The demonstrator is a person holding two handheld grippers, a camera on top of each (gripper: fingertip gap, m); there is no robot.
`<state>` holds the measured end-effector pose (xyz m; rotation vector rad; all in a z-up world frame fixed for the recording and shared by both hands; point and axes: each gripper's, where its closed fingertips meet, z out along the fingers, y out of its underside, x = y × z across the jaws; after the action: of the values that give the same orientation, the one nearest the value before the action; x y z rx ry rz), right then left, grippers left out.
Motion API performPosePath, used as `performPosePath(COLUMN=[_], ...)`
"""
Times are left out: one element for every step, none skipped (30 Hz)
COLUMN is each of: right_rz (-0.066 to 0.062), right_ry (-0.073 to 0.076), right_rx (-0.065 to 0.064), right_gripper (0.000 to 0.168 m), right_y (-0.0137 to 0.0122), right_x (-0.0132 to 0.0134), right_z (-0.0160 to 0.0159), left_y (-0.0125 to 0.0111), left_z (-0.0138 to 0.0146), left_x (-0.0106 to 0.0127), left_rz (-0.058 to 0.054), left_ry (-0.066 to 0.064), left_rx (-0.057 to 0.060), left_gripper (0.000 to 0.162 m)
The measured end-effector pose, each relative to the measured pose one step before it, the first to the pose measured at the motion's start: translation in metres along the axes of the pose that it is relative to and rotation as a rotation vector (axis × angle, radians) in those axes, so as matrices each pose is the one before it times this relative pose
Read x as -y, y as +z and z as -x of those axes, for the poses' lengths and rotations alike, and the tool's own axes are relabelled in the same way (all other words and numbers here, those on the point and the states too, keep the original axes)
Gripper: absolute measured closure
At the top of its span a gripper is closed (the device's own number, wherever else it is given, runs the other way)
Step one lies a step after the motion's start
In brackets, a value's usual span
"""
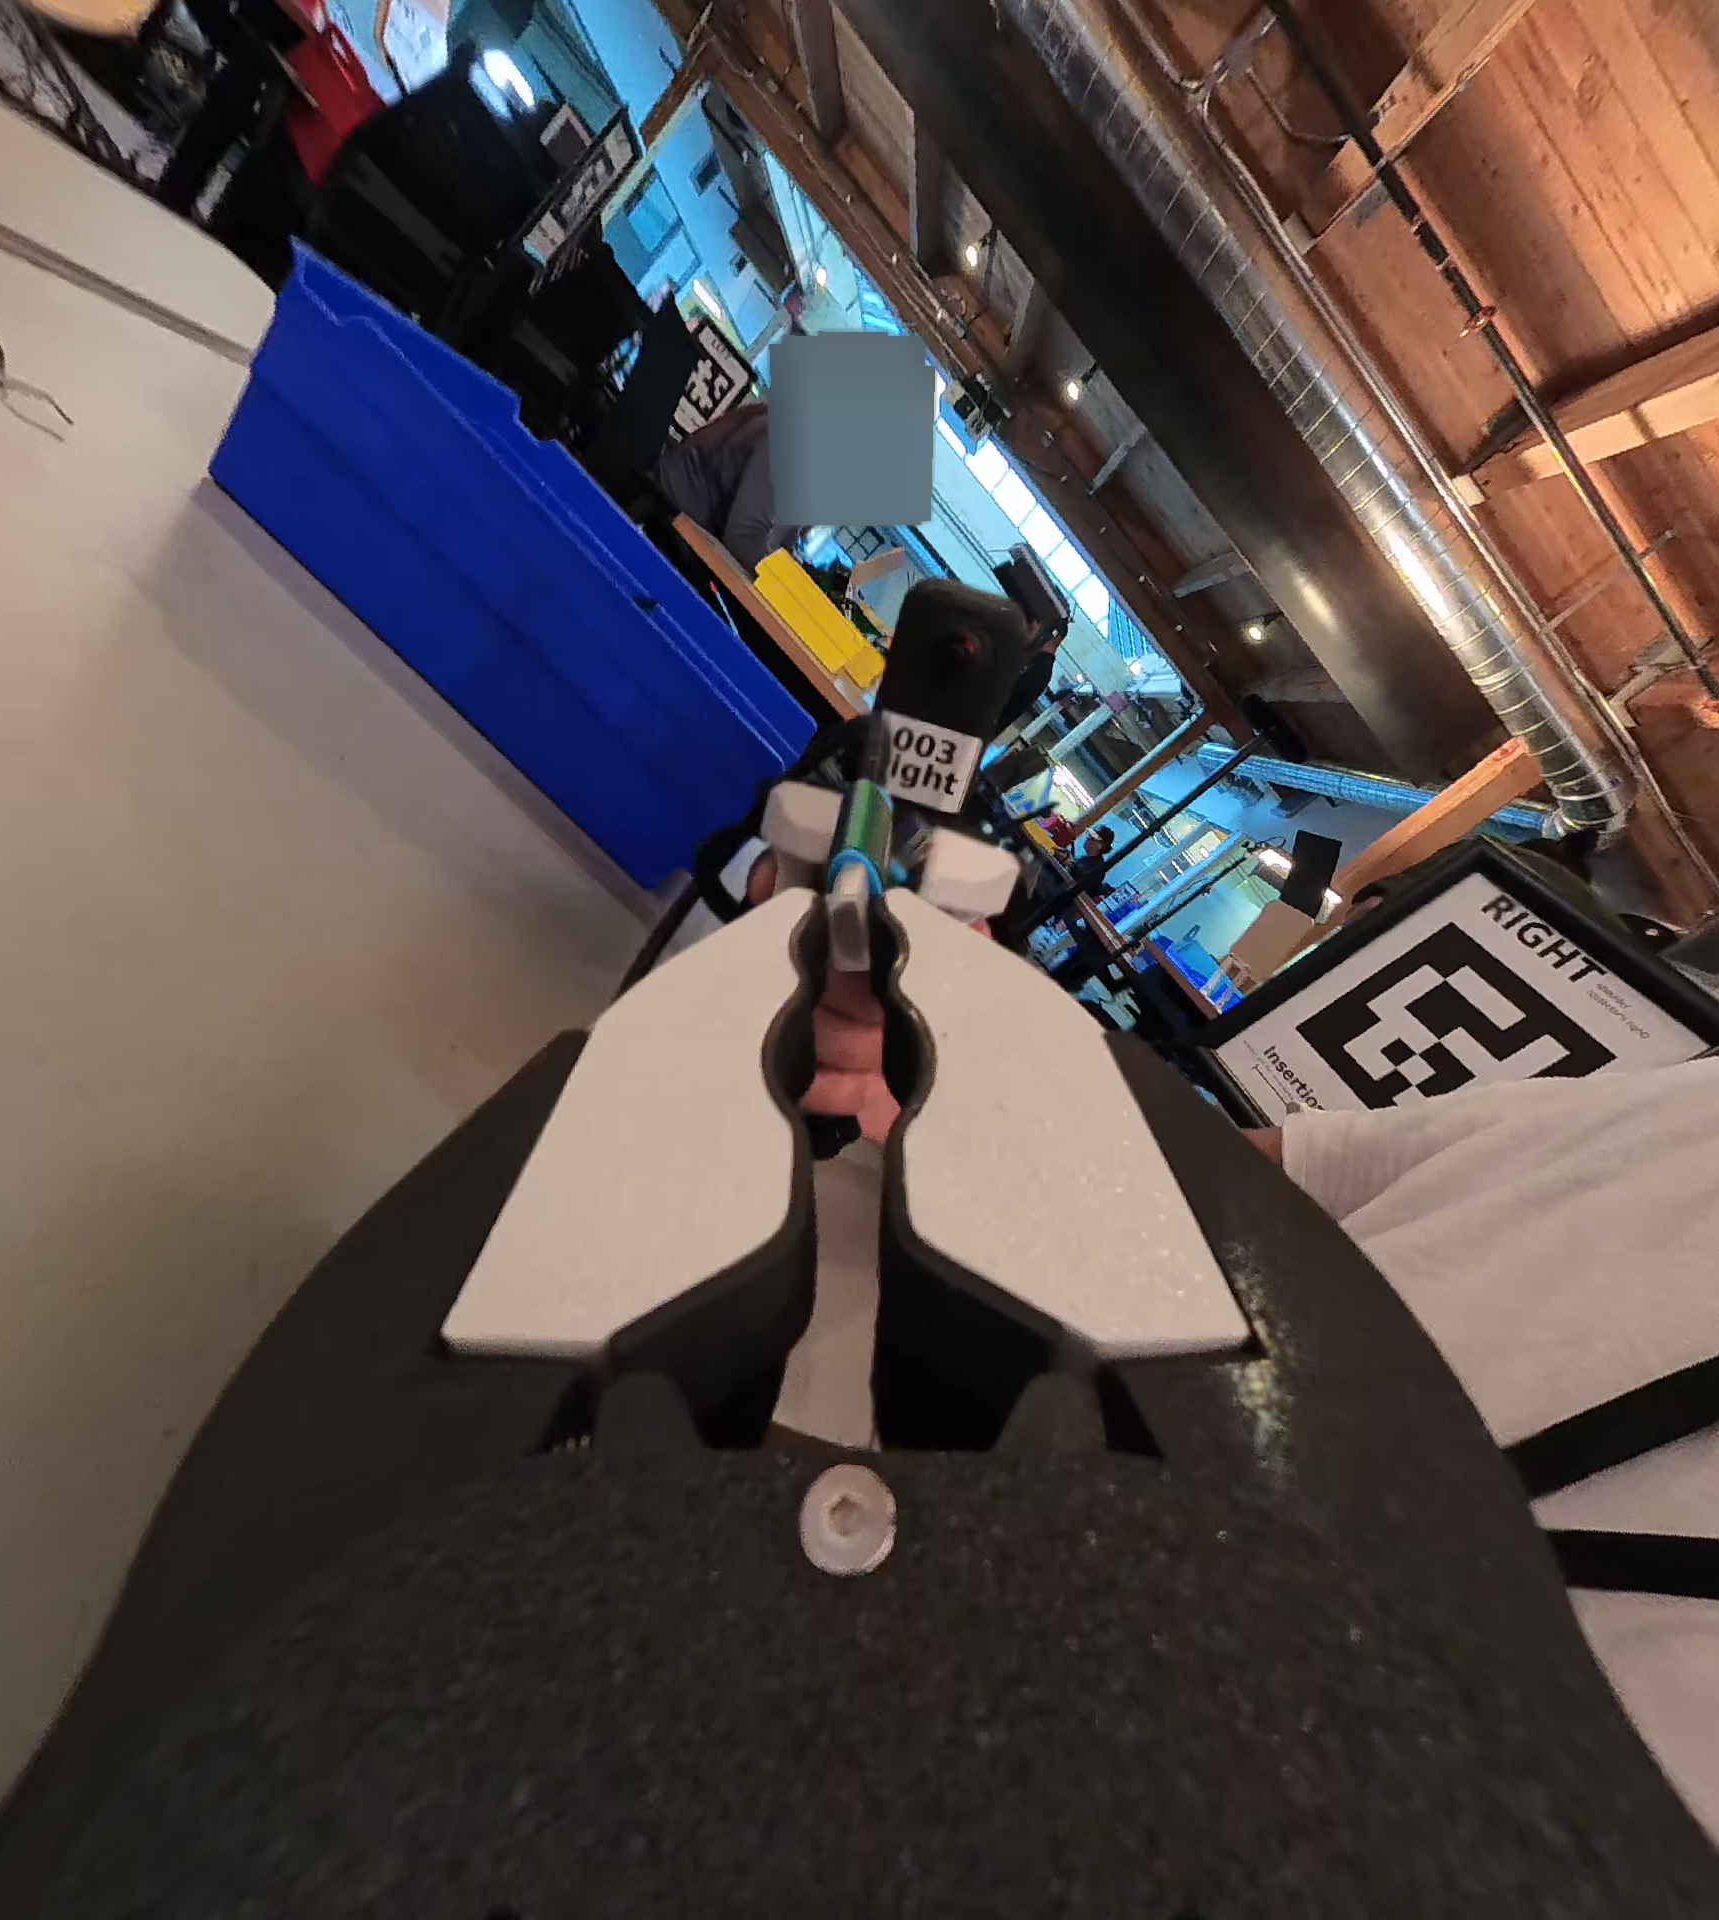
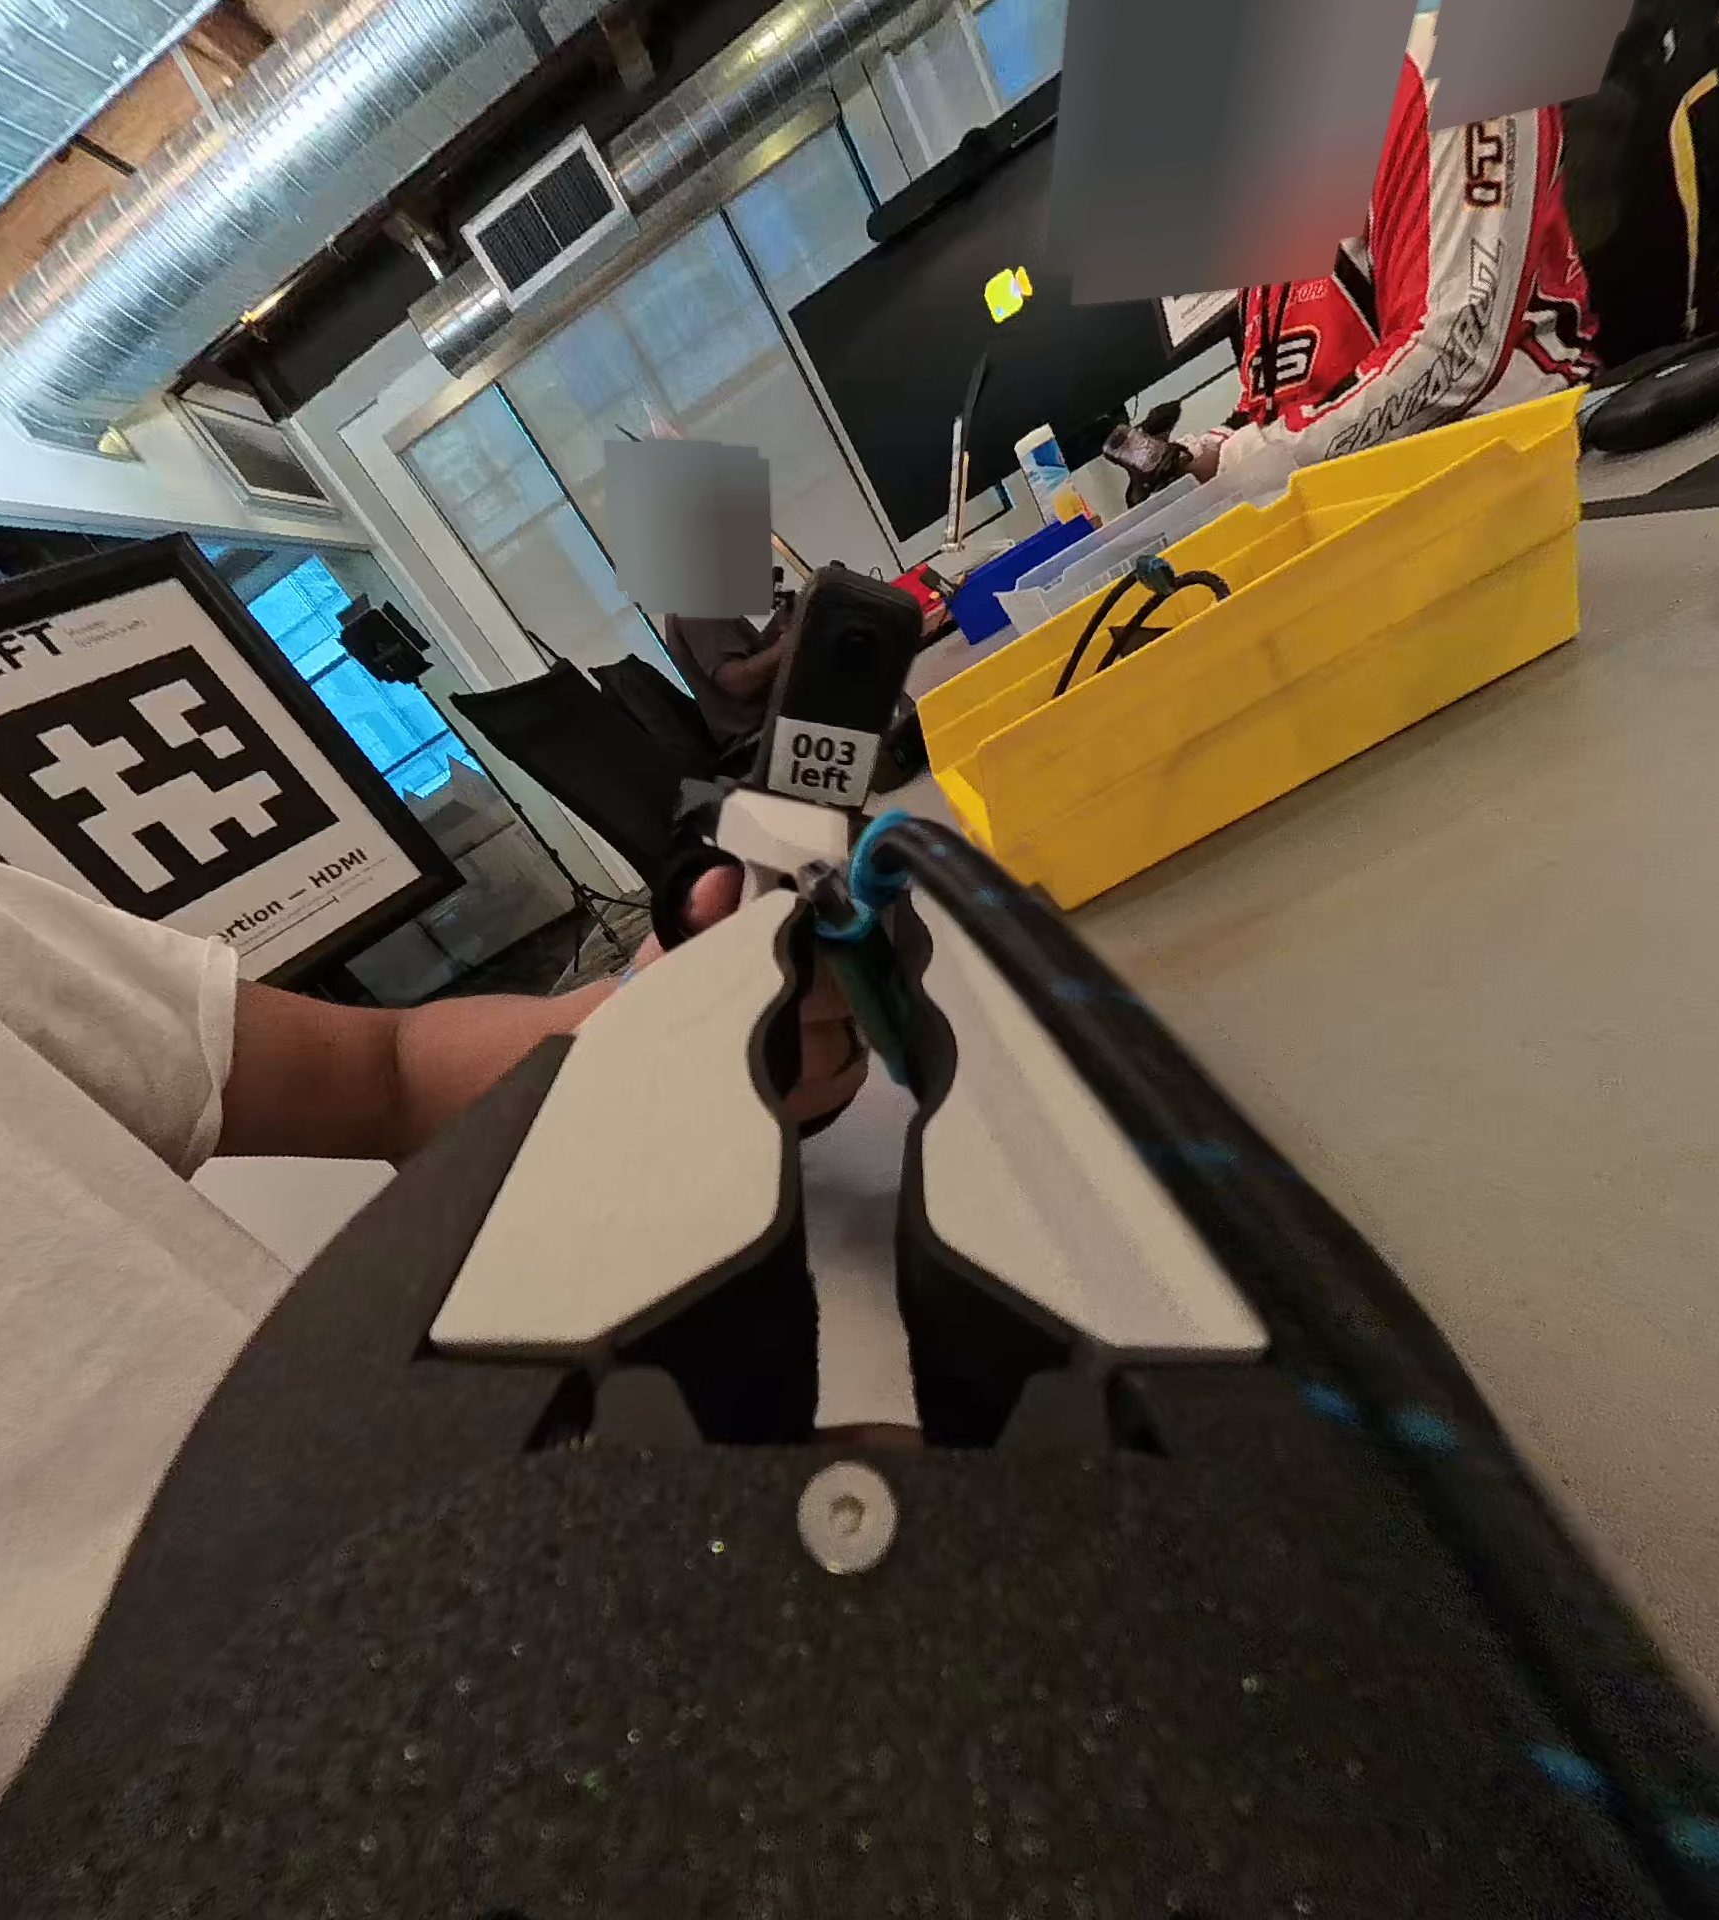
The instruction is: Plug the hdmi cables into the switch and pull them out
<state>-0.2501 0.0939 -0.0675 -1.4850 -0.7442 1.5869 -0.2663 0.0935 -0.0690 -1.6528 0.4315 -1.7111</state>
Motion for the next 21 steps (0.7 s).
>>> performPosePath(right_rz=[0.0159, 0.0178, 0.0218, 0.0282, 0.0306, 0.0392, 0.0457, 0.0303, 0.0032, -0.0140, -0.0117, 0.0062, 0.0269, 0.0383, 0.0401, 0.0262, 0.0200, 0.0195, 0.0201, 0.0281, 0.0186], right_ry=[-0.0068, -0.0122, -0.0179, -0.0210, -0.0293, -0.0409, -0.0629, -0.0868, -0.0894, -0.0783, -0.0632, -0.0533, -0.0380, -0.0160, 0.0030, 0.0058, -0.0044, -0.0188, -0.0284, -0.0347, -0.0456], right_rx=[-0.0151, -0.0208, -0.0161, -0.0088, -0.0122, -0.0254, -0.0299, -0.0271, -0.0096, 0.0047, -0.0134, -0.0183, -0.0109, 0.0110, 0.0263, 0.0236, 0.0095, 0.0039, 0.0087, 0.0074, 0.0071], right_gripper=[0.155, 0.153, 0.151, 0.149, 0.146, 0.145, 0.145, 0.145, 0.143, 0.141, 0.139, 0.137, 0.134, 0.134, 0.132, 0.132, 0.133, 0.134, 0.137, 0.142, 0.152], right_y=[0.00066, 0.00023, -0.00025, -0.00085, -0.00149, -0.00227, -0.00305, -0.00389, -0.00484, -0.00534, -0.00414, -0.00192, 0.00082, 0.00327, 0.00509, 0.00545, 0.00477, 0.00379, 0.00295, 0.00239, 0.00108], right_x=[-0.00246, -0.00284, -0.00323, -0.00391, -0.00428, -0.00488, -0.00428, -0.00008, 0.00548, 0.00891, 0.00844, 0.00421, -0.00165, -0.00647, -0.00898, -0.00811, -0.00686, -0.00532, -0.00404, -0.00382, -0.00208], right_z=[-0.00163, -0.00194, -0.00055, 0.00134, 0.00140, -0.00004, -0.00028, 0.00120, 0.00432, 0.00625, 0.00265, 0.00065, 0.00023, 0.00209, 0.00358, 0.00324, 0.00168, 0.00129, 0.00237, 0.00257, 0.00326], left_y=[-0.00156, -0.00163, -0.00204, -0.00281, -0.00325, -0.00277, -0.00216, -0.00117, -0.00004, 0.00121, 0.00230, 0.00299, 0.00329, 0.00301, 0.00272, 0.00245, 0.00222, 0.00191, 0.00163, 0.00160, 0.00137], left_z=[-0.00100, 0.00080, -0.00083, -0.00134, -0.00231, -0.00258, -0.00233, -0.00137, -0.00020, -0.00037, -0.00159, -0.00387, -0.00584, -0.00627, -0.00608, -0.00604, -0.00673, -0.00496, -0.00281, -0.00252, -0.00085], left_x=[0.00245, 0.00074, 0.00043, 0.00242, 0.00379, 0.00227, 0.00057, -0.00239, -0.00572, -0.00734, -0.00720, -0.00529, -0.00323, -0.00077, 0.00075, 0.00055, 0.00037, -0.00034, 0.00004, -0.00133, -0.00166], left_rz=[-0.0099, 0.0102, 0.0163, 0.0051, -0.0018, 0.0161, 0.0272, 0.0459, 0.0648, 0.0701, 0.0636, 0.0452, 0.0287, 0.0093, -0.0038, -0.0015, -0.0009, 0.0039, 0.0017, 0.0113, 0.0139], left_ry=[0.0262, 0.0411, 0.0553, 0.0597, 0.0602, 0.0660, 0.0809, 0.0952, 0.1118, 0.1083, 0.1039, 0.0892, 0.0659, 0.0531, 0.0402, 0.0258, 0.0179, 0.0224, 0.0221, 0.0173, 0.0184], left_rx=[0.0069, 0.0221, 0.0155, 0.0189, 0.0165, 0.0167, 0.0216, 0.0316, 0.0446, 0.0460, 0.0398, 0.0246, 0.0058, -0.0022, -0.0085, -0.0171, -0.0282, -0.0153, -0.0002, -0.0017, 0.0065], left_gripper=[0.156, 0.156, 0.156, 0.156, 0.156, 0.156, 0.156, 0.156, 0.156, 0.155, 0.155, 0.155, 0.155, 0.155, 0.155, 0.155, 0.155, 0.155, 0.155, 0.155, 0.155])
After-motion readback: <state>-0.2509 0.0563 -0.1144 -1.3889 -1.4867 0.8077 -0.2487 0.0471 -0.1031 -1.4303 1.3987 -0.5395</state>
